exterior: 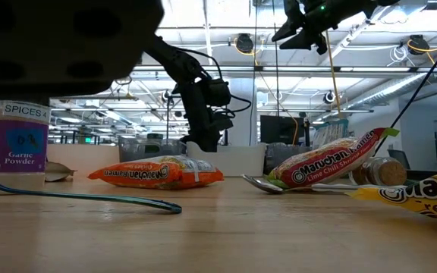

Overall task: Pick & Place Food Item
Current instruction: Put the bottom blue spoon into the white bin

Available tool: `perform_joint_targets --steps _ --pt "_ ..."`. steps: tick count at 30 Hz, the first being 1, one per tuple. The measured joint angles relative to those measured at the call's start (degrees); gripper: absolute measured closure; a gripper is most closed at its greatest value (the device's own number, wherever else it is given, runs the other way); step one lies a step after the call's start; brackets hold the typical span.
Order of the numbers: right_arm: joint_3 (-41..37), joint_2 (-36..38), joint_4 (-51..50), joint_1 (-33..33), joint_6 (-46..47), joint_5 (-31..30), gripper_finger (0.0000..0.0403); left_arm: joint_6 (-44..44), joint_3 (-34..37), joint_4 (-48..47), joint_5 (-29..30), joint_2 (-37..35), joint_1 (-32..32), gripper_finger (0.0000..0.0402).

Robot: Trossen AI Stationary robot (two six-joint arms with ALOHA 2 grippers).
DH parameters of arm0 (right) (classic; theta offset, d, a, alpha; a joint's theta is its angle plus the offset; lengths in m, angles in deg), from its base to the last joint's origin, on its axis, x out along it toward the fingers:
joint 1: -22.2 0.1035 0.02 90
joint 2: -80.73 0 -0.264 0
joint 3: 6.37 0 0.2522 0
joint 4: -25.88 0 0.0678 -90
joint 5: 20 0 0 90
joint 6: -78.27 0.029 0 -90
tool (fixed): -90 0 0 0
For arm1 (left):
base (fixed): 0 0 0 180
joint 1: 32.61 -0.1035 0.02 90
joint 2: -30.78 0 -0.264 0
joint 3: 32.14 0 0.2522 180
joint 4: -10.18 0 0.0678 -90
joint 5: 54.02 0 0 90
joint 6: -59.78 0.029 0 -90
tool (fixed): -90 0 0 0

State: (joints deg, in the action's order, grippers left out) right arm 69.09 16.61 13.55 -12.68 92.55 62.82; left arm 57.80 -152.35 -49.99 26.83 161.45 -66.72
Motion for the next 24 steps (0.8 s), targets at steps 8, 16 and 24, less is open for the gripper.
perform_joint_targets --steps 8,16,24 --pt "0.0 0.0 0.0 0.0 0.0 0.0 0.0238 0.4 0.0 0.0 0.0 0.0 0.0 0.0340" --pt "0.0 0.0 0.0 0.0 0.0 0.0 0.0238 0.7 0.0 0.0 -0.8 0.0 0.0 0.0335" --pt "0.0 0.0 0.0 0.0 -0.1 0.0 0.0238 0.3 0.0 -0.6 -0.9 0.0 0.0 0.0255"
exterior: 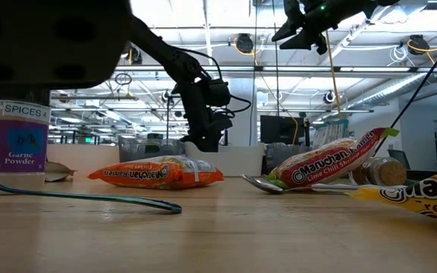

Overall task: Pick & Place Food Item
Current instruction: Put the bottom blue spoon into the white bin, then put the orange seasoning pack into the left black bin

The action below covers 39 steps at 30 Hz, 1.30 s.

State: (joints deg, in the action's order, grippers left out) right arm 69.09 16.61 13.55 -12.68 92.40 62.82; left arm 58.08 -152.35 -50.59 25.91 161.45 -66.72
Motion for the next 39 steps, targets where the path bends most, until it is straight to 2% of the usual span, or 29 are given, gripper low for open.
perform_joint_targets --steps 4,9,18,27,34,39 --pt "0.0 0.0 0.0 0.0 0.0 0.0 0.0238 -1.0 0.0 -0.5 -0.3 -0.8 0.0 0.0219" --pt "0.0 0.0 0.0 0.0 -0.1 0.0 0.0238 -0.4 0.0 0.6 0.1 -4.0 0.0 0.0198" --pt "0.0 -0.1 0.0 0.0 0.0 -0.1 0.0238 0.2 0.0 5.5 1.0 -10.8 0.0 0.0208" --pt "0.0 -0.1 0.0 0.0 0.1 -0.1 0.0238 -5.9 0.0 17.1 0.4 -20.3 0.3 0.0211" --pt "0.0 -0.1 0.0 0.0 0.1 -0.1 0.0238 -6.2 0.0 26.1 -0.2 -26.4 1.9 0.0215" --pt "0.0 -0.1 0.3 0.0 0.1 -0.2 0.0238 -4.9 0.0 34.8 -0.2 -27.8 4.2 0.0215"
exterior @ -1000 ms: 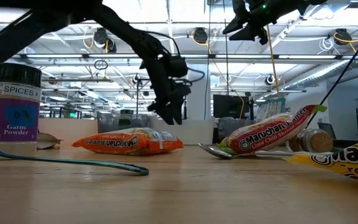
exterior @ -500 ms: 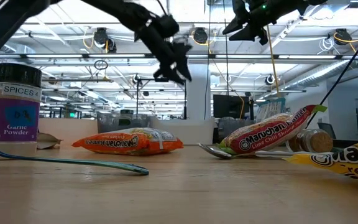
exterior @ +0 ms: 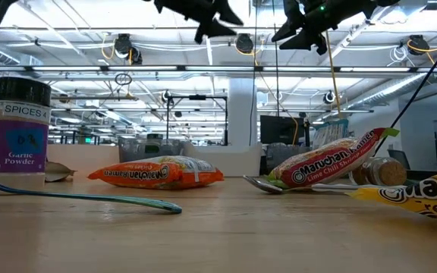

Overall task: Pick & Place Food Item
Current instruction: Put the orange seasoning pack into the left black bin

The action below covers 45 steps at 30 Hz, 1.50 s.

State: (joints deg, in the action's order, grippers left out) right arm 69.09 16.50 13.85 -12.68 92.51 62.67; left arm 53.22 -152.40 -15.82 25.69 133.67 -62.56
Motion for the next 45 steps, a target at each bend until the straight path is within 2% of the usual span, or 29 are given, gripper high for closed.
perform_joint_targets --steps 6,10,16,24,37,41,45 --pt "0.0 0.0 0.1 0.0 0.0 0.1 0.0238 -2.7 0.0 6.2 -1.8 0.1 2.1 0.0215" --pt "0.0 0.0 0.1 0.0 0.0 0.1 0.0238 -2.6 0.0 5.4 -2.1 0.1 2.6 0.0215" --pt "0.0 0.0 0.1 0.1 0.0 0.1 0.0238 -2.7 0.0 3.4 -6.6 0.0 2.2 0.0215" --pt "0.0 0.0 0.0 0.1 6.0 0.1 0.0238 -1.6 0.0 -6.6 -7.7 -4.5 0.4 0.0215" --pt "-0.1 -0.1 -1.8 0.5 6.1 0.2 0.0238 0.4 0.0 -23.3 -7.6 -13.5 -1.5 0.0215" --pt "-2.0 -0.1 0.3 1.7 6.6 0.2 0.0238 1.1 0.0 -26.3 -7.2 -15.6 -1.5 0.0215" --pt "-5.9 -0.1 4.1 2.7 11.5 0.2 0.0238 2.0 0.0 -28.3 -7.2 -17.7 -1.3 0.0215"
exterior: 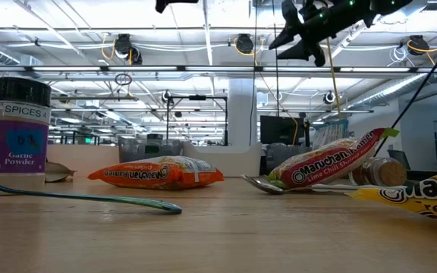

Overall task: Pick & Place Food Item
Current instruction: Put the orange seasoning pack into the left black bin

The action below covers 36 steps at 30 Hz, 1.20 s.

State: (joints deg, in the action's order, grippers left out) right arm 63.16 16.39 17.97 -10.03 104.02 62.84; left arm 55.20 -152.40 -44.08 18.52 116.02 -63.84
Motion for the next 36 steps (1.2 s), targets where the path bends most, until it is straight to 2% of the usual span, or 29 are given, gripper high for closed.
perform_joint_targets --steps 3,6,12,19,23,30,36 --pt "-4.2 0.0 6.0 1.0 3.4 0.0 0.0238 0.4 0.2 -1.8 0.1 -1.0 0.5 0.0215" --pt "-8.2 0.0 14.0 2.1 5.5 0.0 0.0238 0.3 3.9 -1.0 1.1 -3.0 1.4 0.0215" --pt "-13.0 0.0 25.3 4.1 6.3 0.0 0.0238 -4.7 21.0 10.5 3.0 -10.9 3.0 0.0215" --pt "-13.3 0.0 26.1 5.4 5.0 0.0 0.0238 -12.6 40.8 26.7 3.0 -23.5 3.4 0.0215" --pt "-13.3 0.0 26.1 6.1 4.6 0.0 0.0238 -15.8 49.0 28.6 4.7 -30.9 3.4 0.0215" --pt "-13.3 0.0 27.2 9.1 3.3 0.0 0.0238 -20.3 57.9 28.3 5.5 -42.6 3.8 0.0215" --pt "-13.3 0.0 29.8 13.0 0.7 -0.3 0.0238 -21.6 61.8 28.3 5.4 -47.6 4.8 0.0215"
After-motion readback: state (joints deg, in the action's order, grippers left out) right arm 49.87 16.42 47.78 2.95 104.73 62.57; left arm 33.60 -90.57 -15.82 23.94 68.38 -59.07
